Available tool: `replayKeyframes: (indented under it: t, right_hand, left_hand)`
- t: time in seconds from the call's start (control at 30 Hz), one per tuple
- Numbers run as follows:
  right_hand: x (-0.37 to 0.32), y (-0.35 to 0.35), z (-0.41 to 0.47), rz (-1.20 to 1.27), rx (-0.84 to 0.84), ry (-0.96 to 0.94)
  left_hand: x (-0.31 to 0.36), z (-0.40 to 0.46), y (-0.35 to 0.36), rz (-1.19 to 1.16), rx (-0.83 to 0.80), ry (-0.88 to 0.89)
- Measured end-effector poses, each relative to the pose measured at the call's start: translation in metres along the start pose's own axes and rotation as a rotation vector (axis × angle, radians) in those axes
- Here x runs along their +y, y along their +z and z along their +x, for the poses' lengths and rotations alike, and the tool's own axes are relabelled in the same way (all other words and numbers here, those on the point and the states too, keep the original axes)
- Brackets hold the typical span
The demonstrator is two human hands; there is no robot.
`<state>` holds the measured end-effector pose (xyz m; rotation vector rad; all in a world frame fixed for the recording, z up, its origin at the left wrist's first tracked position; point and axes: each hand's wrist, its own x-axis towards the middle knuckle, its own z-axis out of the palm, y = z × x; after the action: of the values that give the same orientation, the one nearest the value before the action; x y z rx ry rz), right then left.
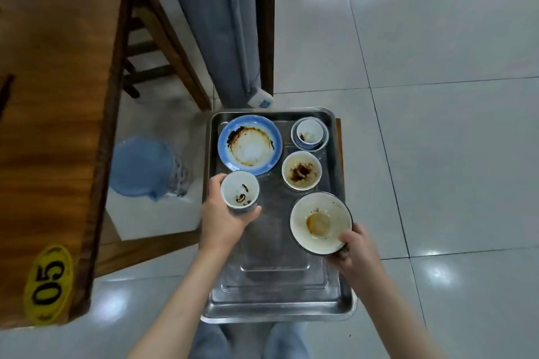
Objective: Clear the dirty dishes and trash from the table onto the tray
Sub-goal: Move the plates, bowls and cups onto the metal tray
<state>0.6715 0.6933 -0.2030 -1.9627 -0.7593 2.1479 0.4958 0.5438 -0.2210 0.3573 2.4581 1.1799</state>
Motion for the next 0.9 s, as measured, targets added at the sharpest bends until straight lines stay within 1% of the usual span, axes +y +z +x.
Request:
replayKeyframes:
  t: [0.3,0.47,0.67,0.9]
  right_hand:
    - [0.02,0.0,0.055,-0.081,-0.021,0.043]
    - [0.032,0.005,0.073,-0.075,-0.028,0.053]
    - [0.034,0.012,0.083,-0.015,-0.02,0.08]
    - [0.031,0.017,0.094,-0.04,0.014,0.06]
  left_hand:
    - [-0.045,0.003,0.038,0.073,0.036,-0.025]
    - [-0.061,0.01,0.048,0.088,0.05,-0.02]
    - [-0.069,0.029,0.053,0.076,0.089,0.016]
    - [-0.07,0.041,0.052,0.025,0.076,0.037]
